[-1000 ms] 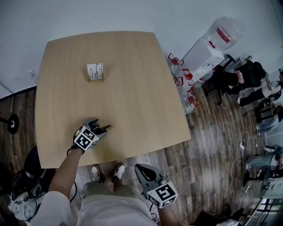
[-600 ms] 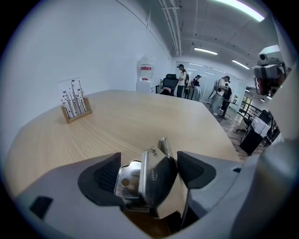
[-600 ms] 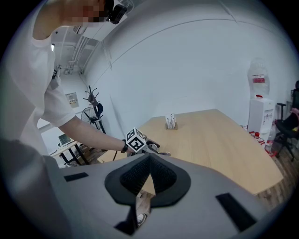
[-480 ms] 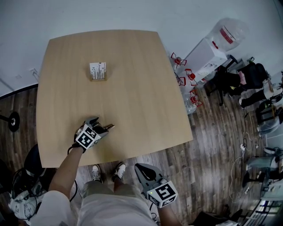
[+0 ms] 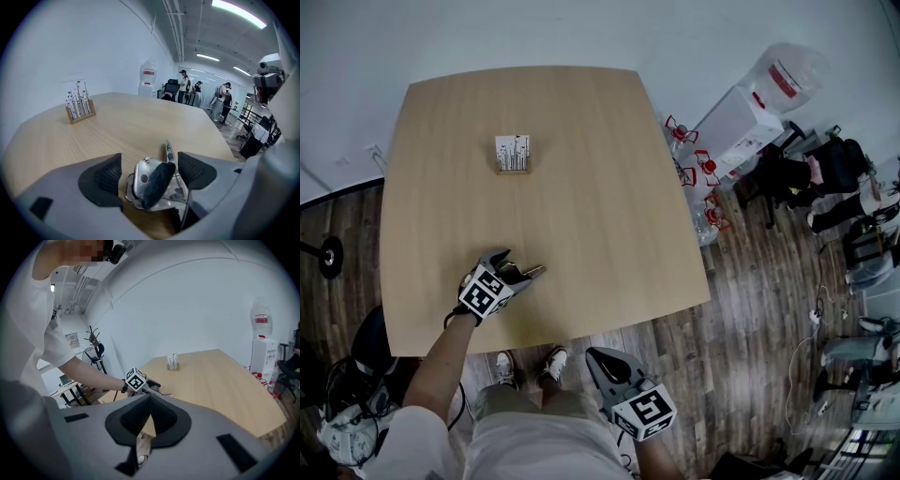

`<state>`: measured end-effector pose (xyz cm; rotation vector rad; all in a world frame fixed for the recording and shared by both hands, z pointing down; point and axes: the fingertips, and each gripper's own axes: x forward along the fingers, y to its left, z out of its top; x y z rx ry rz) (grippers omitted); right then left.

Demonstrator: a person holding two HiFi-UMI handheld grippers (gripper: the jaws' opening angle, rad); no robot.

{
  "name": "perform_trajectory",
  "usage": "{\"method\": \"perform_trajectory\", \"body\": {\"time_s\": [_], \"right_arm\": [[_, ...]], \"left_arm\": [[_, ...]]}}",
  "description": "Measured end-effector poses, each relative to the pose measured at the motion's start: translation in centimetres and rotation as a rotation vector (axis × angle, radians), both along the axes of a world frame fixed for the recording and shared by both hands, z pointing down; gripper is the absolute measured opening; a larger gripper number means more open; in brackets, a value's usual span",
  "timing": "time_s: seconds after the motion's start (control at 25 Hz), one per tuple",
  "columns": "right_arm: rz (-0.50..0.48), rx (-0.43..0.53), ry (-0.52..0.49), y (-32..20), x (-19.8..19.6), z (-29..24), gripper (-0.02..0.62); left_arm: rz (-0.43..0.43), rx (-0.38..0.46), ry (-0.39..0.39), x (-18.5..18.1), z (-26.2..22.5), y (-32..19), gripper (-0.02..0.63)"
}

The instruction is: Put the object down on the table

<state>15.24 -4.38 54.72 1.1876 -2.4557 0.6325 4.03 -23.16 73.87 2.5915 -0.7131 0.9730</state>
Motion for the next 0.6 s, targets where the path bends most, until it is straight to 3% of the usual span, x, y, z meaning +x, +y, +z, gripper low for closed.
{"method": "perform_trajectory", "body": {"time_s": [0.6], "right_arm": [[-0.052,0.104,-0.022,-1.2,-3.3,-2.9,-0.002]], "left_arm": [[-0.129,0.137,0.088,-4.0,-6.1,0.4,0.357]]}}
